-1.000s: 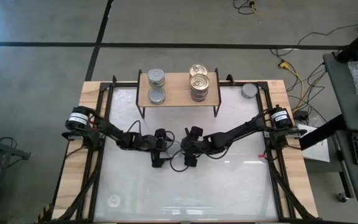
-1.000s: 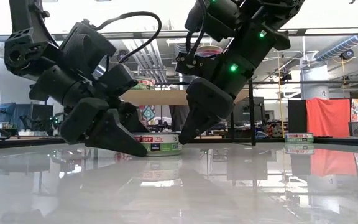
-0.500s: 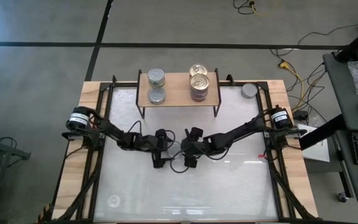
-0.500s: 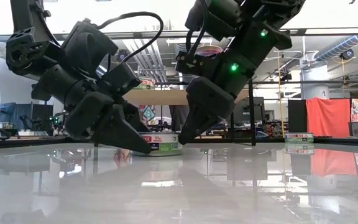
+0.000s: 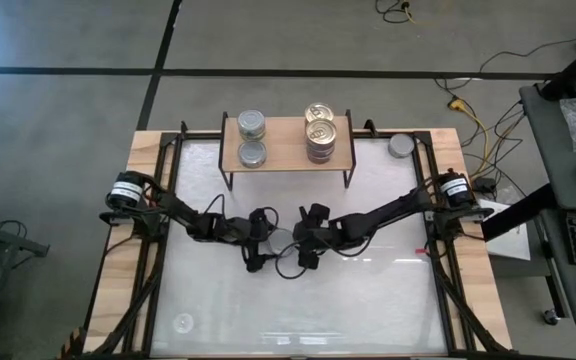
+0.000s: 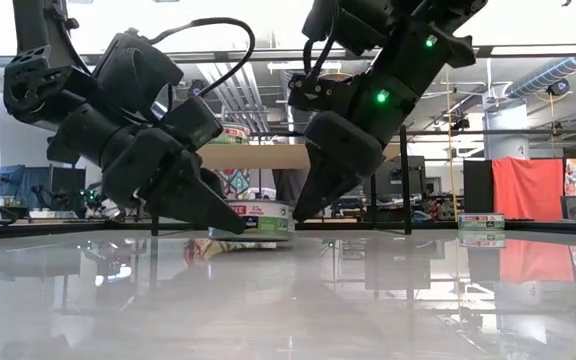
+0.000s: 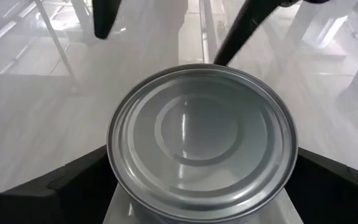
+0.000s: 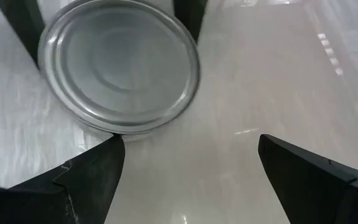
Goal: Stack canned seafood by type on shelf
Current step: Stack the green tuna can on top of the other green tuna can on the shelf
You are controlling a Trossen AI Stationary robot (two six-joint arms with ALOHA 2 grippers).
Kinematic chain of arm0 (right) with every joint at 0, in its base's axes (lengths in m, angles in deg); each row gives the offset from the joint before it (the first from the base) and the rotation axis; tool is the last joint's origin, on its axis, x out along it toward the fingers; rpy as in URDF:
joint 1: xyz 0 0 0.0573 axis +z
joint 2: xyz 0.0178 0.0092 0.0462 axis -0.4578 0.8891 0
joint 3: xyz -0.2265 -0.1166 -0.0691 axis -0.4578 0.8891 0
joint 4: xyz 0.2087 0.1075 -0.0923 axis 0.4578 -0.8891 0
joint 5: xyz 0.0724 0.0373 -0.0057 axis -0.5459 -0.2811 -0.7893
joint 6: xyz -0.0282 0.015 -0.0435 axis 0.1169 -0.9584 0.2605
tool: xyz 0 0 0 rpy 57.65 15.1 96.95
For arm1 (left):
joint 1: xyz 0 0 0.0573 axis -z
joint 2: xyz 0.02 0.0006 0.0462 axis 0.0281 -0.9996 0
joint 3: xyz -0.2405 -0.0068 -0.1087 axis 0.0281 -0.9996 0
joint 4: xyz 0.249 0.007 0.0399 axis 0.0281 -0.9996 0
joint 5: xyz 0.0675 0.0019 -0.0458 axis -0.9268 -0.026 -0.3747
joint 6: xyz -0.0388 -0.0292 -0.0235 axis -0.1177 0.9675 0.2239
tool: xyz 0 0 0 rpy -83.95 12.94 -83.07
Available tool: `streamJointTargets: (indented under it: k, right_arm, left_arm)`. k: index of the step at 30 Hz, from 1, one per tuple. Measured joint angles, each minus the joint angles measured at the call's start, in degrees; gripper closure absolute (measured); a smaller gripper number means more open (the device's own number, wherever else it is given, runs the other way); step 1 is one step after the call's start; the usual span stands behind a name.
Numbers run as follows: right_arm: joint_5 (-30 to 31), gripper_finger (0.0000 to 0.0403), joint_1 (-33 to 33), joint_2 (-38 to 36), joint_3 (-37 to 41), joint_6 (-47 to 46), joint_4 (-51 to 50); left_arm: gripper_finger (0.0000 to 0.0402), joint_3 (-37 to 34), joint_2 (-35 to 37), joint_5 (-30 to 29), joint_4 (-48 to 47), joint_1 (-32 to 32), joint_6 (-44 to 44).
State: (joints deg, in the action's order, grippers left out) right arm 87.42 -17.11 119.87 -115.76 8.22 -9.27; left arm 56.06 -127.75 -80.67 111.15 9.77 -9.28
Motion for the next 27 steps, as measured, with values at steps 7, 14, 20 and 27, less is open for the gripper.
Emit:
streamJointTargets:
  k: [7,14,20,27]
  right_arm:
    - [0.44,0.0044,-0.01,-3.53,0.02,-2.56,-3.43]
    - [0.49,0.0044,0.75,-8.6,0.11,-4.01,-6.1]
    - [1.37,0.0044,2.32,-11.49,0.16,-5.48,-6.61]
    - [6.46,0.0044,4.84,-11.73,0.18,-6.61,-6.45]
  left_arm:
    - [0.002,0.12,1.16,0.34,-0.31,0.09,1.45]
    - [0.0021,-0.04,8.35,-0.24,-5.53,-0.08,1.18]
    - [0.0021,0.96,22.29,-0.6,-17.33,-1.0,-0.49]
    - [0.0019,5.39,37.37,-3.4,-34.93,-3.41,-5.24]
